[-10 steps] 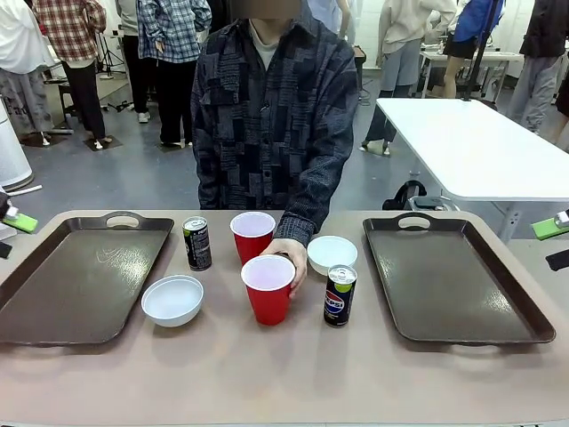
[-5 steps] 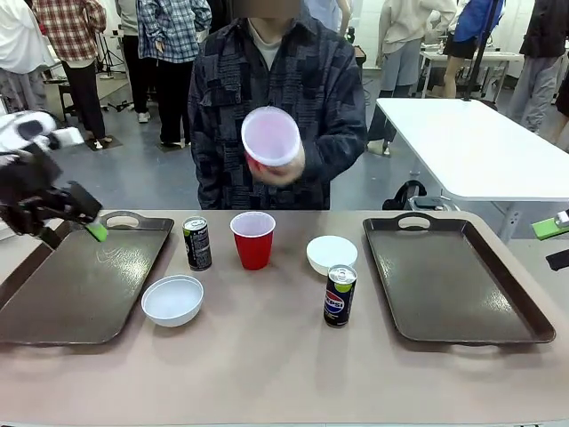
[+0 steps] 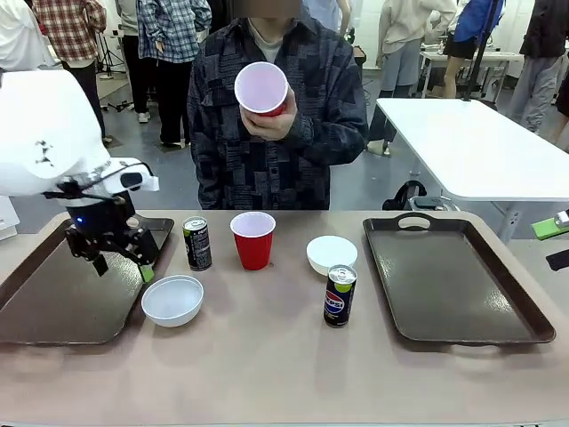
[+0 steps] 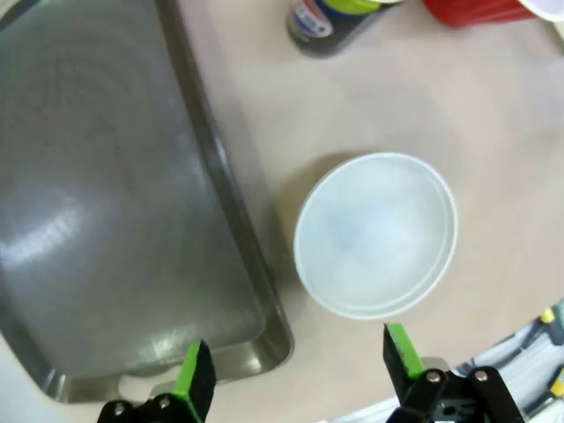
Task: Prepare tableware on both trays.
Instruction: Pick up a Picnic Bowl from the table and place it on a Handle tray.
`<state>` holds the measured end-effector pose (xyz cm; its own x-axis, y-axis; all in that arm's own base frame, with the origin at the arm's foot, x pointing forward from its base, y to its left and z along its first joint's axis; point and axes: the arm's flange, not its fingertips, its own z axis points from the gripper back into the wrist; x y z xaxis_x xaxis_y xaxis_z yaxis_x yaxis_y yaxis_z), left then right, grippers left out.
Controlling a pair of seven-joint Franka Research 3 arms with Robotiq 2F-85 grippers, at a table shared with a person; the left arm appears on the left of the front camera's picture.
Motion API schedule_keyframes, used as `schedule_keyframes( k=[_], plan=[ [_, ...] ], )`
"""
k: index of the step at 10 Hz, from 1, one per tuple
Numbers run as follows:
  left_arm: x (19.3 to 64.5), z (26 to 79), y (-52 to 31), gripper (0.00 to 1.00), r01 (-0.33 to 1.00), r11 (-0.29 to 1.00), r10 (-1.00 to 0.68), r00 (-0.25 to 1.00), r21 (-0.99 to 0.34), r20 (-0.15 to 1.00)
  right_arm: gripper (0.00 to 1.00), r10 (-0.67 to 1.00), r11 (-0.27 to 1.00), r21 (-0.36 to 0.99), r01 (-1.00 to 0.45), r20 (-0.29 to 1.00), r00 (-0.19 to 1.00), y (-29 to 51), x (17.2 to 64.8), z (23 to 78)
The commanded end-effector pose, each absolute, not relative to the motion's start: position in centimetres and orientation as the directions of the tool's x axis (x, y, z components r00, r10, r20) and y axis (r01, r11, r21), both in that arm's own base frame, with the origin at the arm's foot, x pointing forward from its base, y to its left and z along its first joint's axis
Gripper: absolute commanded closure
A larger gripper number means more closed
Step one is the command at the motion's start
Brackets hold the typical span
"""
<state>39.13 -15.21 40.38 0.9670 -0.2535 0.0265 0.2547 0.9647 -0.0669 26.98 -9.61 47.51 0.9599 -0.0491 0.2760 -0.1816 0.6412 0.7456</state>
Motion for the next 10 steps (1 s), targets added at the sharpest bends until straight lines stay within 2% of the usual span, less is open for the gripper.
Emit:
schedule_keyframes(
  k=[1, 8, 9, 10],
  plan=[
    [40.0, 40.2, -16.9, 0.0, 0.271, 0.962, -0.269, 0.962, -0.04, 0.048, 0.0, -0.045, 0.621, 0.757, -0.204, 0.294, 0.955, -9.7, 27.1, 47.5],
    [41.6, 34.7, -18.8, 0.0, 0.355, 0.933, -0.352, 0.935, -0.062, 0.052, 0.0, -0.045, 0.621, 0.757, -0.204, 0.294, 0.955, -9.7, 27.1, 47.5],
    [41.7, 34.4, -18.8, 0.06, 0.359, 0.931, -0.356, 0.933, -0.071, 0.055, 0.0, -0.045, 0.621, 0.757, -0.204, 0.294, 0.955, -9.7, 27.1, 47.5],
    [41.8, 34.2, -18.8, 0.18, 0.359, 0.93, -0.356, 0.933, -0.077, 0.052, 0.0, -0.045, 0.621, 0.757, -0.204, 0.294, 0.955, -9.7, 27.1, 47.5]
  ],
)
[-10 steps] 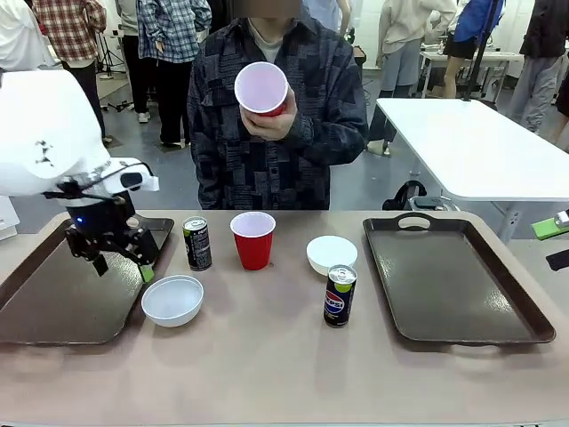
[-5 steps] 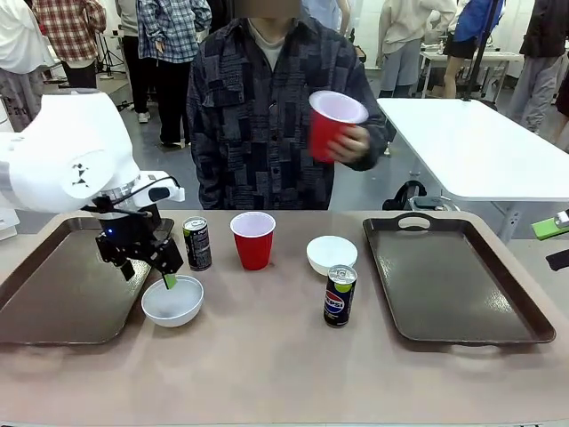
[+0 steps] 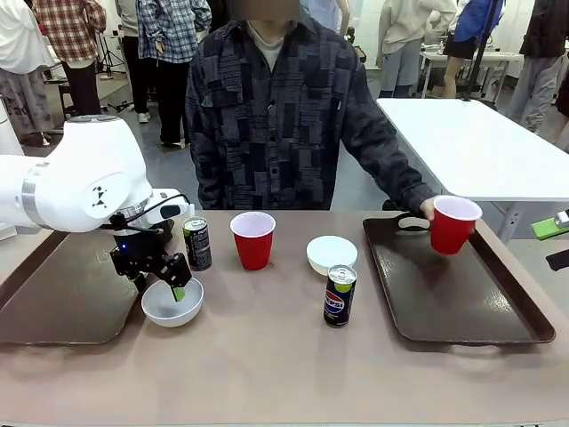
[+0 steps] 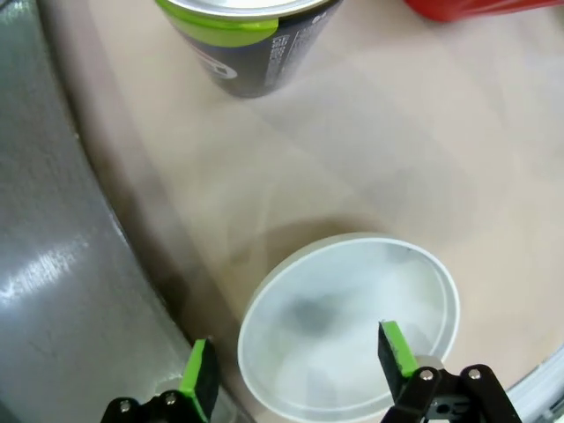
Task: Prepare tableware on both trays.
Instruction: Pick up a Picnic Bowl from the table and place it on a Handle tray.
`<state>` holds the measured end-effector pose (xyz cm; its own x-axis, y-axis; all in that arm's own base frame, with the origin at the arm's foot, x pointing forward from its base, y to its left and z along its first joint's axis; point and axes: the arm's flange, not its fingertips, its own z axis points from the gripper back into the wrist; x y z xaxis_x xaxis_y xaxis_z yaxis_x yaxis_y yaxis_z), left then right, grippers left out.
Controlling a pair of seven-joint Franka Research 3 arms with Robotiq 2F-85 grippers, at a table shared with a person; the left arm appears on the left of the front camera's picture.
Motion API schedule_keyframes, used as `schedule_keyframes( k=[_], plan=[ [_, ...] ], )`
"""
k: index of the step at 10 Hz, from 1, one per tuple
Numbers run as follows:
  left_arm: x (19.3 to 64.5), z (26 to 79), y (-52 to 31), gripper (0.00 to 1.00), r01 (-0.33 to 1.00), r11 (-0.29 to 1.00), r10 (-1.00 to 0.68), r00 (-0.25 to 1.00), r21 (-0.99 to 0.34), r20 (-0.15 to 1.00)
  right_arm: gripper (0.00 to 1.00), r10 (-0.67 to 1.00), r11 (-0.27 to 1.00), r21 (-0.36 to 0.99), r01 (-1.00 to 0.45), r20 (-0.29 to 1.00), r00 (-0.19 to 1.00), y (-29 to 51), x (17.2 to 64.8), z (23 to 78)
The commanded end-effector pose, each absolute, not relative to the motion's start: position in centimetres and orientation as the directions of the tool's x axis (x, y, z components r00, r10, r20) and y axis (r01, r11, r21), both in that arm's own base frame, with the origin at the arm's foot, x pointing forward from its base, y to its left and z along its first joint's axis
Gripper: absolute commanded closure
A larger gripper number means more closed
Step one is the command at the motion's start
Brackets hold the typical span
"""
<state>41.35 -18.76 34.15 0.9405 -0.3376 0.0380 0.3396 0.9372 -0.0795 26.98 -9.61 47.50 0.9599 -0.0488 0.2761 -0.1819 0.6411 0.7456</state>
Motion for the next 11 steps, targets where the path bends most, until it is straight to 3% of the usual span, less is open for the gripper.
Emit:
schedule_keyframes(
  k=[1, 3, 4, 5, 6, 7, 8, 9, 10, 11],
  plan=[
    [41.84, 34.23, -18.91, 0.24, 0.357, 0.931, -0.354, 0.934, -0.078, 0.052, 0.0, -0.045, 0.621, 0.757, -0.204, 0.294, 0.955, -9.68, 27.11, 47.49],
    [41.83, 34.08, -18.92, 0.42, 0.365, 0.928, -0.362, 0.931, -0.073, 0.043, 0.0, -0.045, 0.621, 0.757, -0.204, 0.294, 0.955, -9.68, 27.11, 47.49],
    [41.85, 33.88, -18.91, 0.34, 0.367, 0.927, -0.365, 0.93, -0.074, 0.035, 0.0, -0.045, 0.621, 0.757, -0.204, 0.294, 0.955, -9.68, 27.11, 47.49],
    [41.85, 33.82, -18.94, 0.6, 0.367, 0.927, -0.365, 0.93, -0.076, 0.032, 0.0, -0.045, 0.621, 0.757, -0.204, 0.294, 0.955, -9.68, 27.11, 47.49],
    [41.83, 33.85, -18.91, 0.52, 0.37, 0.926, -0.368, 0.929, -0.074, 0.034, 0.0, -0.045, 0.621, 0.757, -0.204, 0.294, 0.955, -9.68, 27.11, 47.49],
    [41.82, 33.85, -18.89, 0.78, 0.369, 0.926, -0.368, 0.929, -0.075, 0.031, 0.0, -0.045, 0.621, 0.757, -0.204, 0.294, 0.955, -9.68, 27.11, 47.49],
    [41.78, 33.87, -18.89, 0.71, 0.369, 0.926, -0.368, 0.929, -0.077, 0.029, 0.0, -0.045, 0.621, 0.757, -0.204, 0.294, 0.955, -9.68, 27.11, 47.49],
    [41.57, 33.97, -18.9, 0.97, 0.376, 0.924, -0.374, 0.927, -0.07, 0.03, 0.0, -0.045, 0.621, 0.757, -0.204, 0.294, 0.955, -9.68, 27.11, 47.49],
    [41.38, 34.12, -18.83, 0.89, 0.38, 0.922, -0.379, 0.925, -0.066, 0.033, 0.0, -0.045, 0.621, 0.757, -0.204, 0.294, 0.955, -9.68, 27.11, 47.49],
    [41.17, 34.36, -18.67, 1.0, 0.381, 0.922, -0.38, 0.924, -0.067, 0.032, 0.0, -0.045, 0.621, 0.757, -0.204, 0.294, 0.955, -9.68, 27.11, 47.49]
  ],
)
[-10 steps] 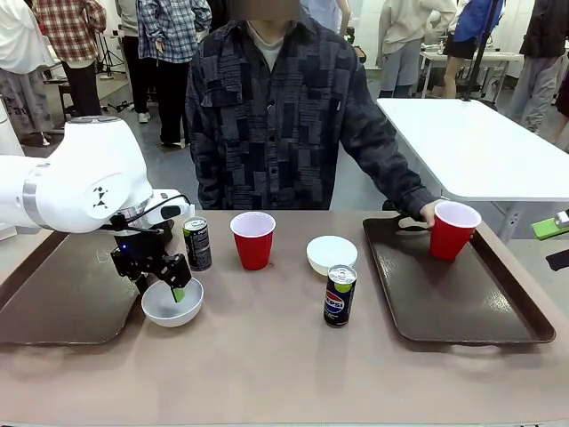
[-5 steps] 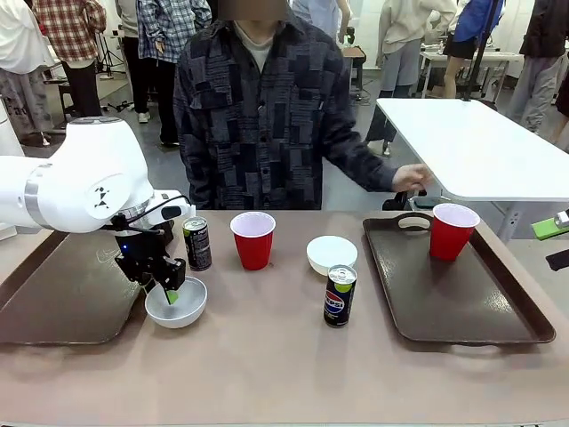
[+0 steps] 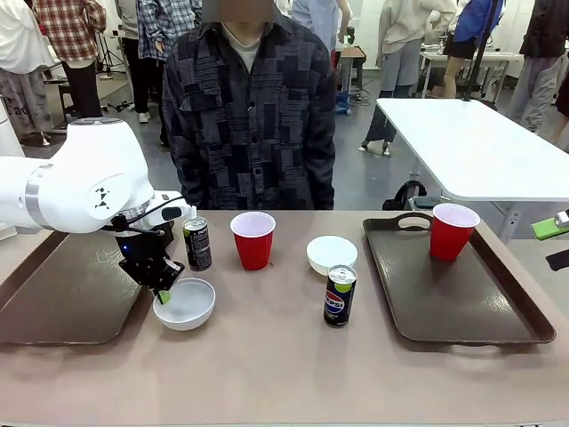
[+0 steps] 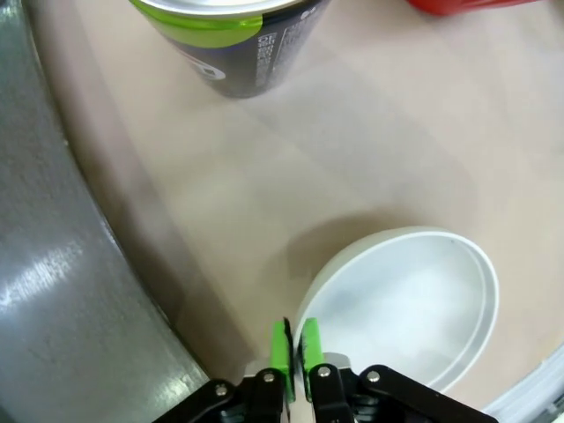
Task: Prepare tableware on both trays.
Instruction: Pick up a Picnic Bowl from the table and place it on a Handle tray.
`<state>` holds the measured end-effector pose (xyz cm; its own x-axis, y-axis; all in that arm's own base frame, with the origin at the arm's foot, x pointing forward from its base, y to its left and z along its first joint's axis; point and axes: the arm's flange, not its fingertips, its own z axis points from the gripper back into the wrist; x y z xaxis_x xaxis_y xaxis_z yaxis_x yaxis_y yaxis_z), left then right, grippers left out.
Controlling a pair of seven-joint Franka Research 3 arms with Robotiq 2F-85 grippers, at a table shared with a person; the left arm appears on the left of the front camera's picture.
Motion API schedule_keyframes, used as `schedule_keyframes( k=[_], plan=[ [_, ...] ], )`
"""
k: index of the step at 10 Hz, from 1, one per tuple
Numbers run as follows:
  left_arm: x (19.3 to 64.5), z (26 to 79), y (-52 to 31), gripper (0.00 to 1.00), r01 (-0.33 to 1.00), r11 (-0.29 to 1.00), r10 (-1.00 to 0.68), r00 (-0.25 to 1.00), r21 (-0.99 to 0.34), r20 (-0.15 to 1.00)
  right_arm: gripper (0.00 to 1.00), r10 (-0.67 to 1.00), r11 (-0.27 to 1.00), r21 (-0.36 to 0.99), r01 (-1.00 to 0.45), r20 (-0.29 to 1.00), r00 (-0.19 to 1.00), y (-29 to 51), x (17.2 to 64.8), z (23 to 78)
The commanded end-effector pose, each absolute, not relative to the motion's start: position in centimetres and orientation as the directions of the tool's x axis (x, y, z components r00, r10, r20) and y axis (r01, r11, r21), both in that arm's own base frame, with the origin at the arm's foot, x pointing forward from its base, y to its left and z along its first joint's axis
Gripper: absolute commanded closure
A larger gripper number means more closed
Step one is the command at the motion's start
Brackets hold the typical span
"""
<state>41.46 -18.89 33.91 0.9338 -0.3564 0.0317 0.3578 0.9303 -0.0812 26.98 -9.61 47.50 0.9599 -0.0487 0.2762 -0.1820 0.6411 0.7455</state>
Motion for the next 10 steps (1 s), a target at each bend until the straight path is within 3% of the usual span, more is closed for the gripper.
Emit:
schedule_keyframes(
  k=[1, 4, 8, 10],
  plan=[
    [41.0, 34.6, -18.5, 1.0, 0.379, 0.923, -0.378, 0.925, -0.07, 0.03, 0.0, -0.045, 0.621, 0.757, -0.204, 0.294, 0.955, -9.7, 27.1, 47.5],
    [40.4, 36.5, -17.8, 1.0, 0.35, 0.931, -0.348, 0.937, -0.102, 0.037, 0.0, -0.045, 0.621, 0.757, -0.204, 0.294, 0.955, -9.7, 27.1, 47.5],
    [39.0, 46.4, -13.2, 1.0, 0.31, 0.933, -0.289, 0.949, -0.186, 0.129, 0.0, -0.045, 0.621, 0.757, -0.204, 0.294, 0.955, -9.7, 27.1, 47.5],
    [39.9, 47.6, -9.1, 1.0, 0.276, 0.944, -0.254, 0.958, -0.184, 0.132, 0.0, -0.045, 0.621, 0.757, -0.204, 0.294, 0.955, -9.7, 27.1, 47.5]
  ],
)
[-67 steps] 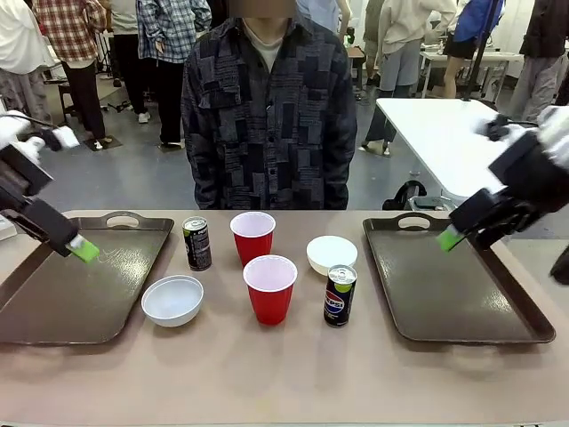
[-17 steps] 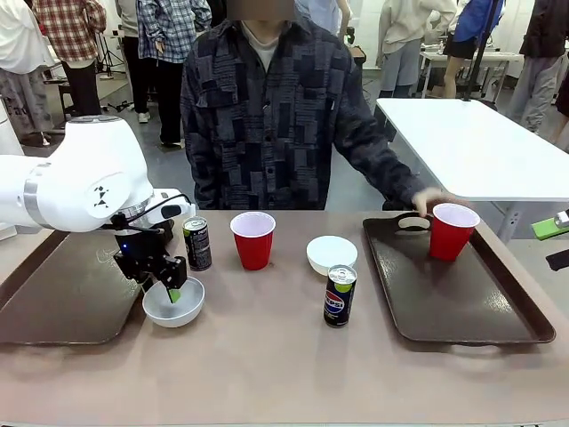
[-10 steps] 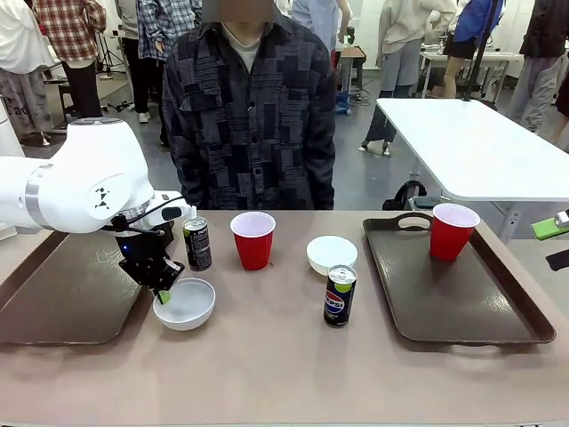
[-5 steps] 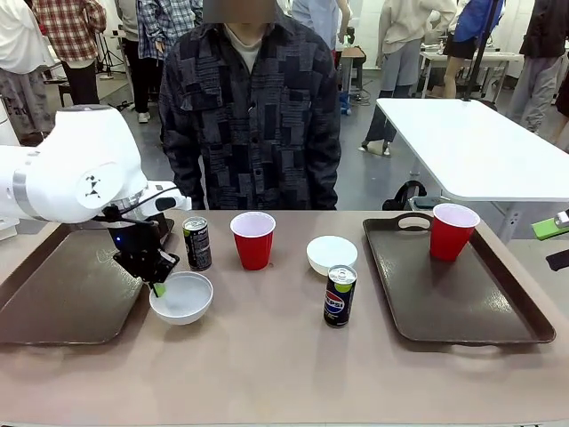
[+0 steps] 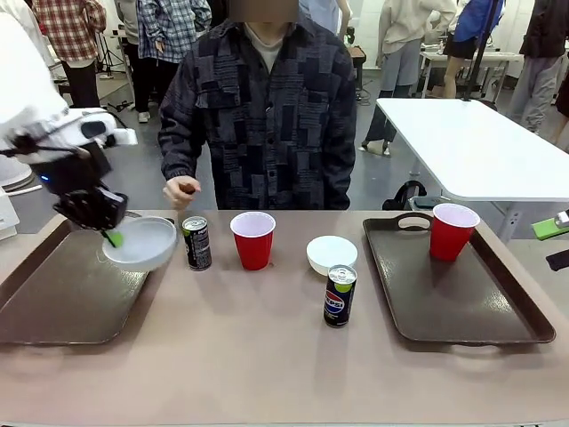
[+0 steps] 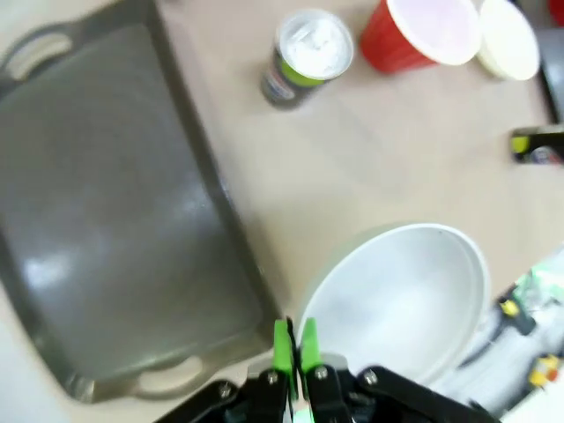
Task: Prepare tableware on both trays.
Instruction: Pick up a Picnic Bowl from the table and place it on a Handle tray.
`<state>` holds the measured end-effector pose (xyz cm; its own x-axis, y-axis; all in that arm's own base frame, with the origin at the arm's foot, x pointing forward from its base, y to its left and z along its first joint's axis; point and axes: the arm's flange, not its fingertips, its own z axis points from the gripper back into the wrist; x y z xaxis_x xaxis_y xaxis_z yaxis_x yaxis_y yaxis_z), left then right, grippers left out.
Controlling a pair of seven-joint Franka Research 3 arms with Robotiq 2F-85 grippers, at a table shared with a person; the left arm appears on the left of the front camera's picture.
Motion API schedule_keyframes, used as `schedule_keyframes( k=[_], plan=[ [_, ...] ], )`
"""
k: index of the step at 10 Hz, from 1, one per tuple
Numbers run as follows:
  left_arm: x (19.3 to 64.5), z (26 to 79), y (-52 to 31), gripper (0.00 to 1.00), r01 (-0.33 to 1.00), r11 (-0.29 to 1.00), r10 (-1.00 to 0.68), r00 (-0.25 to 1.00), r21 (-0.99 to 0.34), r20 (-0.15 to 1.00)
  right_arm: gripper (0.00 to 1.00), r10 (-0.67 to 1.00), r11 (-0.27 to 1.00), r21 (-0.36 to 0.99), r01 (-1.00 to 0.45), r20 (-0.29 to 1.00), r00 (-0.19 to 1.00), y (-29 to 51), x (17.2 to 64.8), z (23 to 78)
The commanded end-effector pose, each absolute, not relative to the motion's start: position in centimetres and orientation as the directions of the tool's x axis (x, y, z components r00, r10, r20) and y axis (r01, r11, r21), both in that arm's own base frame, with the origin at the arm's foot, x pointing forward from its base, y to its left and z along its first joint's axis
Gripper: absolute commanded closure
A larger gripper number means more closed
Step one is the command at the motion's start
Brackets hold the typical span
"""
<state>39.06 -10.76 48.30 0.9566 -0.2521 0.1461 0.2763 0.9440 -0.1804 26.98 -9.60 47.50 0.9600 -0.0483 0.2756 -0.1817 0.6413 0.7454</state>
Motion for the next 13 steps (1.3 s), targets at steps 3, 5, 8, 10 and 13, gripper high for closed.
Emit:
schedule_keyframes(
  k=[3, 5, 8, 10, 13],
  plan=[
    [42.0, 47.1, -0.6, 1.0, 0.171, 0.962, -0.155, 0.984, -0.215, 0.091, 0.0, -0.045, 0.621, 0.757, -0.204, 0.294, 0.955, -9.7, 27.1, 47.5],
    [42.9, 46.2, 4.2, 1.0, 0.081, 0.976, -0.061, 0.993, -0.204, 0.104, 0.0, -0.045, 0.621, 0.757, -0.204, 0.294, 0.955, -9.7, 27.1, 47.5],
    [40.7, 46.0, 6.8, 1.0, 0.054, 0.984, -0.032, 0.991, -0.167, 0.128, 0.0, -0.045, 0.621, 0.757, -0.204, 0.294, 0.955, -9.7, 27.1, 47.5],
    [38.2, 45.6, 7.4, 1.0, 0.064, 0.986, -0.045, 0.992, -0.153, 0.122, 0.0, -0.045, 0.621, 0.757, -0.204, 0.294, 0.955, -9.7, 27.1, 47.5],
    [27.2, 45.3, 5.7, 1.0, 0.222, 0.969, -0.219, 0.975, -0.107, 0.036, 0.0, -0.045, 0.621, 0.757, -0.204, 0.294, 0.955, -9.7, 27.1, 47.5]
  ],
)
